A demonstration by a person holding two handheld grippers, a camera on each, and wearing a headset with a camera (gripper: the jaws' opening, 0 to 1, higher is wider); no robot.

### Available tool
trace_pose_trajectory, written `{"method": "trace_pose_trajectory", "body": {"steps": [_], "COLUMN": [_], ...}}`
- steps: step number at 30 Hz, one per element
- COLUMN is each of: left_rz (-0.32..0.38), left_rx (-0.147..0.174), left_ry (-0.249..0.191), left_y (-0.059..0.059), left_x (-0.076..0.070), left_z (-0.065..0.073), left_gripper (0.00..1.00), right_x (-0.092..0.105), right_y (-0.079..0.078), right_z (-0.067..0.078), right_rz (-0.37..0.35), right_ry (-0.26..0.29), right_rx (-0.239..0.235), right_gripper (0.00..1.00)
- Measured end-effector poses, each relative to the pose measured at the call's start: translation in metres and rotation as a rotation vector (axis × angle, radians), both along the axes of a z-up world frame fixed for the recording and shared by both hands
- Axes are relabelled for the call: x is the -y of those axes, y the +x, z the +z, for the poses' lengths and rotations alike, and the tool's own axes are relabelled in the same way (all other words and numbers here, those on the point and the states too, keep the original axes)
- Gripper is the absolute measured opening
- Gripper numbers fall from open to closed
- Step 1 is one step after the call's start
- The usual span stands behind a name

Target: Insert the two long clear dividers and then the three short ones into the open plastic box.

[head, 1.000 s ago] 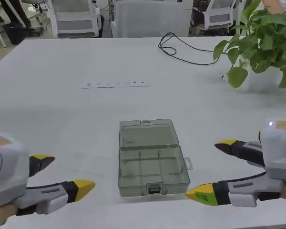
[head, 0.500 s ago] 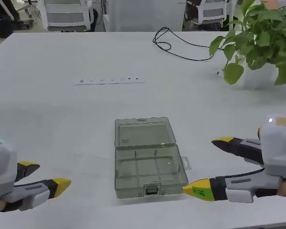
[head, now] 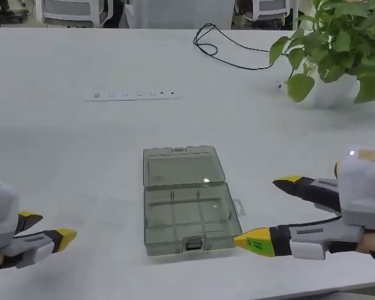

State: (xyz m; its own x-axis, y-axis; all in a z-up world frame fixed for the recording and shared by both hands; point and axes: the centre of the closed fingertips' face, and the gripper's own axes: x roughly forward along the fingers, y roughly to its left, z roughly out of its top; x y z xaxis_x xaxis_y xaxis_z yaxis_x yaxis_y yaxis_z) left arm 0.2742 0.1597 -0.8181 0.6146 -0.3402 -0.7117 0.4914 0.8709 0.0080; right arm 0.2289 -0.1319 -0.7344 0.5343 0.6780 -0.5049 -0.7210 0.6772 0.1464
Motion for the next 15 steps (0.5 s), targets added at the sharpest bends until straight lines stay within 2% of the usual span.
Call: {"method": "trace_pose_trajectory", "body": {"steps": [7,12,15], "left_rz": [0.000,-0.002,-0.010], "left_rx": [-0.036,-0.050,-0.063], "left_ry": [0.003,0.008,0.031], "left_y": [0.004,0.008,0.007], "left_x": [0.000,-0.001,-0.003], "left_z": [-0.015,-0.020,-0.024], "left_gripper": [0.39,0.37,0.36], "right_x": [0.000,0.001,0.002], "right_y": [0.004,0.005,0.005], "right_z": [0.000,-0.001,-0.002], "right_rz": [-0.008,-0.013,-0.017], "right_ry": [0.001,-0.002,-0.004], "right_rx": [-0.004,-0.009,-0.014], "right_gripper": [0.92,0.92,0.91]}}
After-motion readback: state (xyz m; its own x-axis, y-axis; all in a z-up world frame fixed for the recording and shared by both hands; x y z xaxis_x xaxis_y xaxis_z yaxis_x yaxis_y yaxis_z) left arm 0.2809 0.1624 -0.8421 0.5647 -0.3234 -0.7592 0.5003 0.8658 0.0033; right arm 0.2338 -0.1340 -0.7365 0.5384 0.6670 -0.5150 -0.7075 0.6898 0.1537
